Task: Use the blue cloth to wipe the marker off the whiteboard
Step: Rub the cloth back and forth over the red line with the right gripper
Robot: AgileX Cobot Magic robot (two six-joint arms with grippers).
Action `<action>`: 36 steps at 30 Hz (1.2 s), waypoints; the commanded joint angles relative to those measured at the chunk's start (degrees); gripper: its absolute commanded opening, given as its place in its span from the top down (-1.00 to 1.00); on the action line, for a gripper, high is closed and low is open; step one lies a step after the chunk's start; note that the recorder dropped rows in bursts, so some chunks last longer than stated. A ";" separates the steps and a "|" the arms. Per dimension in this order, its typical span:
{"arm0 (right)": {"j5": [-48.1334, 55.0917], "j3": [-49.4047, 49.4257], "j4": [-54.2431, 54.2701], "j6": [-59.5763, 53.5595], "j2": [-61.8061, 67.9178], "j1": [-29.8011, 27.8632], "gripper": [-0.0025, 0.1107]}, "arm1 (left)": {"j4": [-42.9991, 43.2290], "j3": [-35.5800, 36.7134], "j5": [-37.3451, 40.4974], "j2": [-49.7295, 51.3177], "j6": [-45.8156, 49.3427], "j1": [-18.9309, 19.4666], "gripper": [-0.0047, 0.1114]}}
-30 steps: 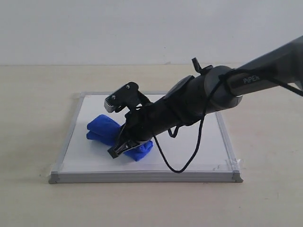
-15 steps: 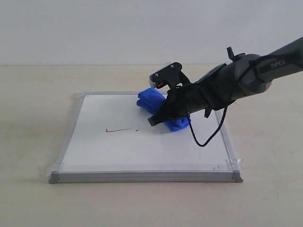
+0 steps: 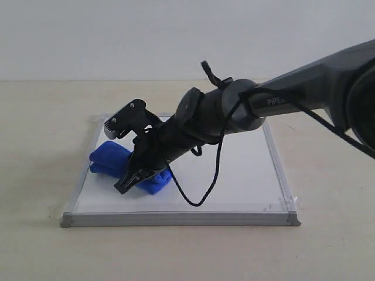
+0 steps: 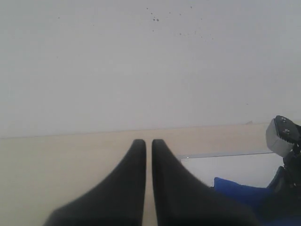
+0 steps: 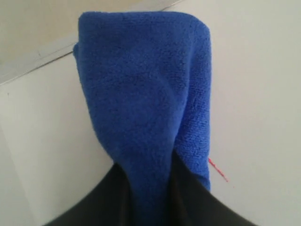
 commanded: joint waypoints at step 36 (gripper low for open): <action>25.91 -14.79 -61.80 49.44 3.59 -4.36 0.96 | 0.06 -0.22 -0.04 0.08 -0.07 -0.20 0.84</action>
